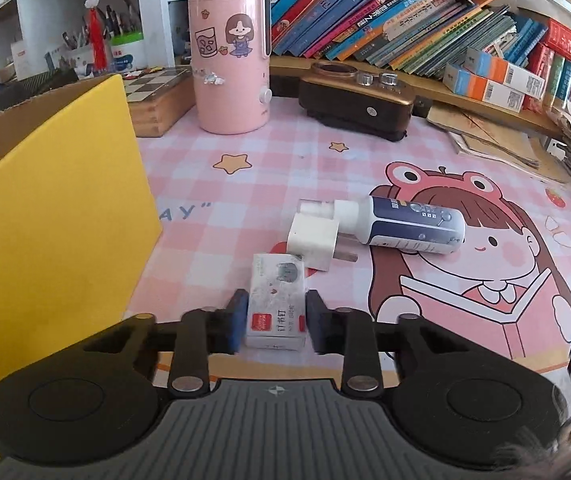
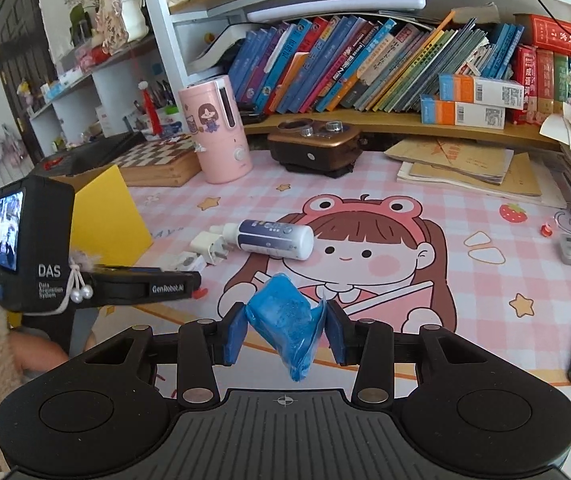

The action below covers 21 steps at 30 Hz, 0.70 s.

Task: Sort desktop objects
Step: 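Grasp the white card box with the left tool while the right tool grasps the blue cloth, then lift the card box and blue cloth and carry both toward the yellow box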

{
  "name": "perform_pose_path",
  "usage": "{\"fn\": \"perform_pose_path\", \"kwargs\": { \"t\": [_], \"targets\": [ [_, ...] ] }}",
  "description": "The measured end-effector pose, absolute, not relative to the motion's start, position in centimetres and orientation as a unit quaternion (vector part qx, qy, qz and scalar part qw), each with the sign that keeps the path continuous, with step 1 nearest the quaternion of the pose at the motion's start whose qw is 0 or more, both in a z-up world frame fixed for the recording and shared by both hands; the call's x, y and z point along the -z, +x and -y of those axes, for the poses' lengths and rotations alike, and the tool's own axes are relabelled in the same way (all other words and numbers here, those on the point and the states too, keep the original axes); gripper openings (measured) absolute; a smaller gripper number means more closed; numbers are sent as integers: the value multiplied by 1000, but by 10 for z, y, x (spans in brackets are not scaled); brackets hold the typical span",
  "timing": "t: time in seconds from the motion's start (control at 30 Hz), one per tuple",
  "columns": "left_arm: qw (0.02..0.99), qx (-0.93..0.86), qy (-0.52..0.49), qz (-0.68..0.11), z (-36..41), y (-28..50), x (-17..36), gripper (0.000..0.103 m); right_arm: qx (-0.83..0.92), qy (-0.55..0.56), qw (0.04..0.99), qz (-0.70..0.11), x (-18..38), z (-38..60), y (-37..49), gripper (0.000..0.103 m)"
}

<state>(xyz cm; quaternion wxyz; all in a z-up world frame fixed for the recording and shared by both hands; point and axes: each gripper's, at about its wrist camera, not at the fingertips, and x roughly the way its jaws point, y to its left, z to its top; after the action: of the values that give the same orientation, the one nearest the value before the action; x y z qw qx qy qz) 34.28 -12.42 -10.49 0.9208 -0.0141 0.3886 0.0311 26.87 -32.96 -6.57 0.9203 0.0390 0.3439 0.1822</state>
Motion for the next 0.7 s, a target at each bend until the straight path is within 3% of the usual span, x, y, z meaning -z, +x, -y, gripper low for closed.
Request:
{"fn": "perform_pose_path", "kwargs": {
  "t": [0.7],
  "targets": [
    [942,33,-66,-328,109,198,12,28,-137,39,930,-340,35,327,213,41]
  ]
}}
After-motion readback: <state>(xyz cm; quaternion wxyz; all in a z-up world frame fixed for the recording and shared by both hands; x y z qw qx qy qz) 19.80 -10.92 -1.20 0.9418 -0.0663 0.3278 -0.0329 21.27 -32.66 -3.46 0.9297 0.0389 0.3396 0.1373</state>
